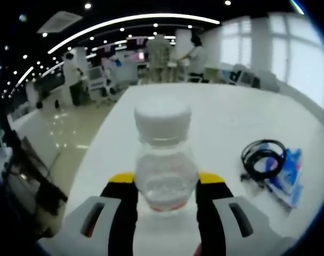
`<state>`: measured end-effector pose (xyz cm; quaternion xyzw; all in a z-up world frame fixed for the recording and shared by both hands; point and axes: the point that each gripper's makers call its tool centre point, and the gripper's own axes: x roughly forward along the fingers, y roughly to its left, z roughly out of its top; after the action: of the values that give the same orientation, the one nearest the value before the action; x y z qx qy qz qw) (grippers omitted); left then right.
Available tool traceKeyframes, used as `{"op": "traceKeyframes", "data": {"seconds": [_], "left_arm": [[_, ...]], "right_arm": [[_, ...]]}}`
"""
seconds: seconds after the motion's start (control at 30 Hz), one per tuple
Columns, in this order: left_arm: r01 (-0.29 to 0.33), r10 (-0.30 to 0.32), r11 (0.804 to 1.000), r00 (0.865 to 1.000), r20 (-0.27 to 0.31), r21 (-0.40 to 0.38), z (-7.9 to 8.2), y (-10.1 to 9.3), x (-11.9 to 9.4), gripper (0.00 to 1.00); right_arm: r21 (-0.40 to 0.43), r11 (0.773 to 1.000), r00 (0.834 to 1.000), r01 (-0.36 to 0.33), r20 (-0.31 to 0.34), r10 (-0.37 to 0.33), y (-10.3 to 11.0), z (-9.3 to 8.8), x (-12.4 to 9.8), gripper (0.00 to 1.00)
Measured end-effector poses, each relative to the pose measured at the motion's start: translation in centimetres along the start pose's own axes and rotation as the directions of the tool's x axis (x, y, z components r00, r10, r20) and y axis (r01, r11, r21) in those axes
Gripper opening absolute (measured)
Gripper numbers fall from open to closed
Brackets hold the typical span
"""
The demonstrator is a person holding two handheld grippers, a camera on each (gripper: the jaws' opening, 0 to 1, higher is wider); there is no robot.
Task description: Arrange the tabletop items into an orderly group along one side of the table until the central work area is clear of visible clutter.
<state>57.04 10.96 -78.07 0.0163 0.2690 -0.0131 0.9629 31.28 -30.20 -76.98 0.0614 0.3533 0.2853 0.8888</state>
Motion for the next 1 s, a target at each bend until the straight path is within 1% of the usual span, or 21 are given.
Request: {"op": "traceKeyframes", "data": {"seconds": [0.1,0.17,0.2,0.27,0.3,0.33,0.37,0.43,0.47,0.63,0.67,0.73,0.8,0.93,1.0], "left_arm": [[0.010,-0.010,1.000,1.000,-0.009,0.003,0.0,-0.1,-0.1,0.40],[0.028,-0.028,0.999,1.000,-0.003,-0.016,0.2,-0.4,-0.3,0.48],[0.034,-0.034,0.999,0.999,-0.003,-0.014,0.3,-0.6,-0.5,0.49],[0.044,-0.044,0.999,0.999,-0.009,0.001,0.5,-1.0,-0.8,0.48],[0.049,-0.049,0.999,0.999,-0.010,0.000,0.6,-1.0,-1.0,0.50],[0.065,-0.065,0.998,0.998,0.000,-0.011,0.9,-1.4,-1.2,0.52],[0.077,-0.077,0.997,0.997,-0.002,-0.021,1.0,-1.6,-1.5,0.54],[0.087,-0.087,0.996,0.996,0.005,-0.013,1.4,-1.9,-2.2,0.58],[0.093,-0.093,0.996,0.996,0.018,-0.011,1.7,-2.1,-2.5,0.60],[0.112,-0.112,0.994,0.993,0.046,-0.010,2.9,-3.1,-4.3,0.66],[0.120,-0.120,0.993,0.992,0.043,0.005,3.0,-3.5,-4.7,0.67],[0.129,-0.129,0.992,0.991,0.045,0.008,3.1,-4.2,-5.4,0.70],[0.140,-0.141,0.990,0.989,0.033,0.018,2.9,-4.7,-5.8,0.74],[0.150,-0.151,0.988,0.988,0.029,0.026,2.7,-5.6,-7.3,0.76],[0.151,-0.152,0.988,0.988,0.036,0.027,2.8,-5.9,-8.0,0.76]], "right_arm": [[-0.002,1.000,1.000,-0.001,-0.002,0.001,0.0,0.0,0.1,0.51],[-0.002,1.000,1.000,0.000,-0.001,0.000,0.0,0.0,0.1,0.51],[-0.002,1.000,1.000,0.000,-0.001,0.000,0.0,0.0,0.0,0.51],[-0.001,1.000,1.000,0.002,-0.002,-0.002,-0.1,-0.1,0.0,0.51],[-0.001,1.000,1.000,0.002,-0.002,-0.002,-0.1,-0.1,0.0,0.51],[-0.001,1.000,1.000,0.002,-0.002,-0.002,-0.1,-0.1,0.0,0.51],[-0.001,1.000,1.000,0.002,-0.002,-0.002,-0.2,-0.1,0.0,0.51],[-0.003,1.000,1.000,0.002,-0.003,-0.002,-0.2,-0.1,0.0,0.52],[-0.002,1.000,1.000,0.002,-0.003,-0.002,-0.2,-0.1,0.0,0.52],[0.000,1.000,1.000,0.000,0.003,0.000,-0.1,0.1,0.0,0.53],[0.002,1.000,1.000,-0.001,0.007,0.001,-0.1,0.2,0.0,0.53],[0.001,1.000,1.000,-0.002,0.008,0.002,-0.1,0.2,0.0,0.53],[0.000,1.000,1.000,-0.003,0.006,0.003,-0.1,0.2,0.0,0.53],[-0.005,1.000,1.000,-0.008,0.003,0.008,0.0,0.2,0.1,0.53],[-0.009,1.000,1.000,-0.011,-0.001,0.011,0.1,0.1,0.1,0.54]]}}
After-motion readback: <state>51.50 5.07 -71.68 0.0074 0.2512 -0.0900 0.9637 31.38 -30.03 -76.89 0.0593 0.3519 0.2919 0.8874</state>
